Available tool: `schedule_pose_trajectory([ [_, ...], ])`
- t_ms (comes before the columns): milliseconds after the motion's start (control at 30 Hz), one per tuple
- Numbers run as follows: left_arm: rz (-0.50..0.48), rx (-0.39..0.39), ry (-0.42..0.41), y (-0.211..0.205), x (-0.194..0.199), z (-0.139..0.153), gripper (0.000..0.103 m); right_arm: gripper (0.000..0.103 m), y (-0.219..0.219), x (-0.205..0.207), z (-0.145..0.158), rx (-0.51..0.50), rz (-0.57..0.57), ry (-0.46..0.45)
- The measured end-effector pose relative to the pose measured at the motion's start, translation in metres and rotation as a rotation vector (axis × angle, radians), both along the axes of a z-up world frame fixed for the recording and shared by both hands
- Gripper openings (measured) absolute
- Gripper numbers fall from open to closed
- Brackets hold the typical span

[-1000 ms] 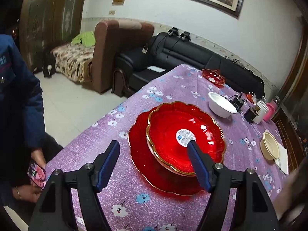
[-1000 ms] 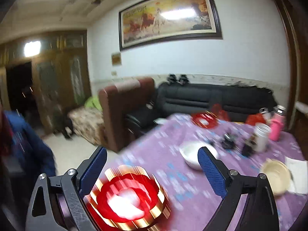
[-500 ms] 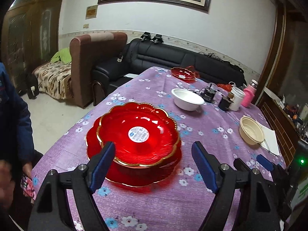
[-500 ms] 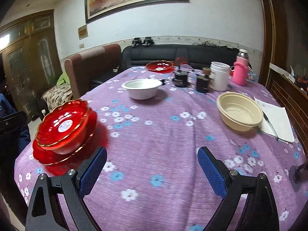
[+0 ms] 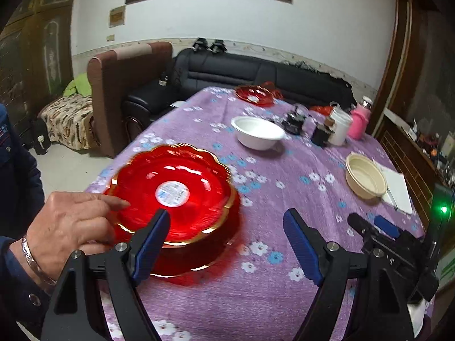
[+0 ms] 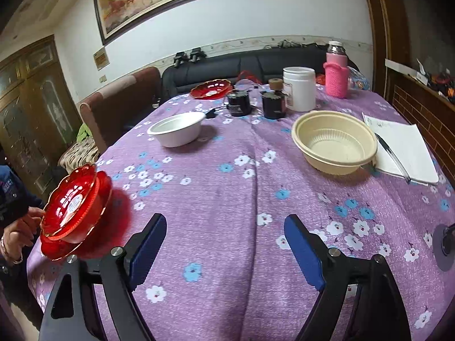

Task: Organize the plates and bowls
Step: 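Move both tools to the small white bowl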

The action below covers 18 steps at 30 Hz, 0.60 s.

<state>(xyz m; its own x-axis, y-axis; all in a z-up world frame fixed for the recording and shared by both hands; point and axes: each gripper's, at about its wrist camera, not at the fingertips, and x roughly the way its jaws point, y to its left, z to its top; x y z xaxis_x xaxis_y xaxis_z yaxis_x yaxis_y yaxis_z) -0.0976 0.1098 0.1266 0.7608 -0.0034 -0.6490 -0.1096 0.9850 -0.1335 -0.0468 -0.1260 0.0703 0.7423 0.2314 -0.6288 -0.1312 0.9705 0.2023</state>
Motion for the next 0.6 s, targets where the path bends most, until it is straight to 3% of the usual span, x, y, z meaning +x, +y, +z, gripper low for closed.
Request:
schedule_pose_trajectory([
  [167,-0.098,0.023,0.021,-0.037,0.012,-0.003,0.081,0.088,-0.013,0.011,-0.003,0.02,-0.028,0.026],
  [367,-0.2,-0.005,0.061,-0.064,0.032,-0.01,0.081,0.088,-0.014,0.027,0.002,0.018,-0.036,0.031],
  [600,-0.191,-0.012,0.048,-0.05,0.069,0.006,0.081,0.088,0.0,0.062,0.005,0.013,-0.025,0.05],
])
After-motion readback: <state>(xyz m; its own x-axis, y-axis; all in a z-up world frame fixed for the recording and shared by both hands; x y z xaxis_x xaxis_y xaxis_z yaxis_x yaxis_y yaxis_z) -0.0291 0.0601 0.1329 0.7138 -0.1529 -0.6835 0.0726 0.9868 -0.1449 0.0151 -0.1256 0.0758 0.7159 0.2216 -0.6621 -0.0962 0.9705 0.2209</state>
